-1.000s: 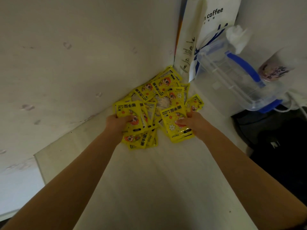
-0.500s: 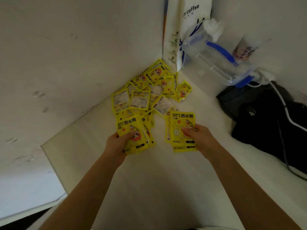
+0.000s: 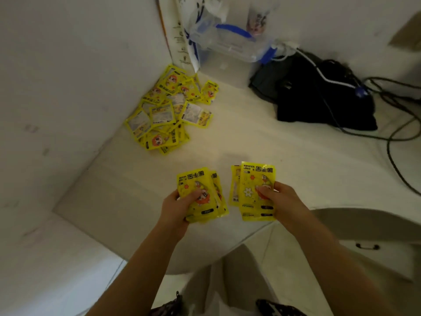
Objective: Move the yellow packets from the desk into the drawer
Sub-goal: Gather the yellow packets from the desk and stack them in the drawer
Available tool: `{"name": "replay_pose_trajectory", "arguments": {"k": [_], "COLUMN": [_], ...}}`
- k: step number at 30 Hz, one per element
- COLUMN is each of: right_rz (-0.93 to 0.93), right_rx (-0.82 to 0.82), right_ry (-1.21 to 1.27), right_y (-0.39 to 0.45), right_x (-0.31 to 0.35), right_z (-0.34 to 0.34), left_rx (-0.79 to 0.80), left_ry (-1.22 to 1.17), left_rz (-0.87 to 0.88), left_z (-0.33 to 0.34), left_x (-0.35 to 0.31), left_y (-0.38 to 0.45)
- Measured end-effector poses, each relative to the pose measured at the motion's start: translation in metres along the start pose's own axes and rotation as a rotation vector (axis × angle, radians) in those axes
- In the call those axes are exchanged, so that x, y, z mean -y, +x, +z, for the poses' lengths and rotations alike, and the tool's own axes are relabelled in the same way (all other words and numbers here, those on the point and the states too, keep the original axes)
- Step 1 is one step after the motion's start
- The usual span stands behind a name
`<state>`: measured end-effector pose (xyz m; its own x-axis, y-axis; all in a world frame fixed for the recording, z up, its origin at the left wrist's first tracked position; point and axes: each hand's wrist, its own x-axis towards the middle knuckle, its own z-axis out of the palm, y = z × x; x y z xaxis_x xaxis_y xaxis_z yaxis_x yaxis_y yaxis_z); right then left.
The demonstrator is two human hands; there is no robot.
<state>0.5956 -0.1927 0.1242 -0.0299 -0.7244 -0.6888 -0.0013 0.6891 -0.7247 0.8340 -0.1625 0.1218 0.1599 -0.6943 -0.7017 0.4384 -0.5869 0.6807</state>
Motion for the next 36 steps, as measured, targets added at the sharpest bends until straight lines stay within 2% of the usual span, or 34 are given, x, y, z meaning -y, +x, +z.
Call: {"name": "replay_pose_trajectory", "arguments": {"k": [5, 15, 20, 28, 36], "right_rz": [0.024, 0.02, 0.042, 0.088, 0.108], "right_rx": [-0.091, -0.315, -0.461, -0.553, -0.635], "right_ry": [0.106, 0.269, 0.364, 0.479, 0.547], "right_y": [-0.045, -0.13, -0.18, -0.267, -0.308], "right_x": [-0.045, -0.132, -0.189, -0.279, -0.322], "right_z": [-0.033, -0.122, -0.185, -0.302, -0.393], "left_rx": [0.092, 0.287, 0.391, 0.44, 0.493], "left_ry": [0.118, 0.367, 0.461, 0.557, 0.614], "left_rz": [-0.039, -0.135, -0.184, -0.231, -0.233], "left_z": [0.013, 0.088, 0.135, 0.207, 0.281], "left_x": [0.026, 0.096, 0.155, 0.275, 0.354], "left_y": [-0.024, -0.07, -0.109, -0.194, -0.248]}}
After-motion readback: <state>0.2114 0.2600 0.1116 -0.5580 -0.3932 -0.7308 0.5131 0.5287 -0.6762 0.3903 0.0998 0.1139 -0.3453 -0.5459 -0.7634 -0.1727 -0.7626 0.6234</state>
